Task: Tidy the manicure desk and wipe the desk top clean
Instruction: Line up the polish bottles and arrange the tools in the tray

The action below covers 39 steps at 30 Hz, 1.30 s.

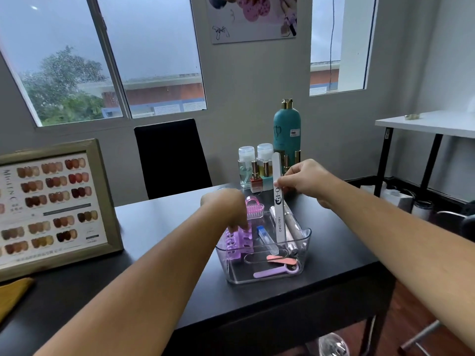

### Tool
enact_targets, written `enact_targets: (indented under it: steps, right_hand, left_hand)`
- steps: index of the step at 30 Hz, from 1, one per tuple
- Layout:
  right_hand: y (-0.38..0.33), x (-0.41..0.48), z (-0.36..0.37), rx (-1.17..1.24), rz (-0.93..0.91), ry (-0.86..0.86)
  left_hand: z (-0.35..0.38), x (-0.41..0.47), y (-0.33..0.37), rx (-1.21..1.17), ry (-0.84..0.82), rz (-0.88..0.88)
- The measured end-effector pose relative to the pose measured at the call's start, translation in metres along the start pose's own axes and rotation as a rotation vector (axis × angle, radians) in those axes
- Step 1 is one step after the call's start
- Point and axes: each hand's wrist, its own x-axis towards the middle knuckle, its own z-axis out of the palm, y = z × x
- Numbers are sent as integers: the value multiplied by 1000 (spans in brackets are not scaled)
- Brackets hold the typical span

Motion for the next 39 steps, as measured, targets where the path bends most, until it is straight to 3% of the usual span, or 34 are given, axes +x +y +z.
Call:
enact_targets:
  steps: [3, 7, 15, 39]
  right_hand:
    - [1, 0, -1, 8, -11, -4]
    - [-1, 0, -2, 14, -22, -1]
    - [-2, -3, 2, -5, -24, -23]
    - [3, 1, 2, 48, 10, -58]
  left_hand:
    - [-5, -6, -6, 29, 132, 118]
    - [-5, -16, -15, 17, -92, 248]
    - [-3, -22, -13, 9, -184, 283]
    - [16, -17, -23, 1, 65, 440]
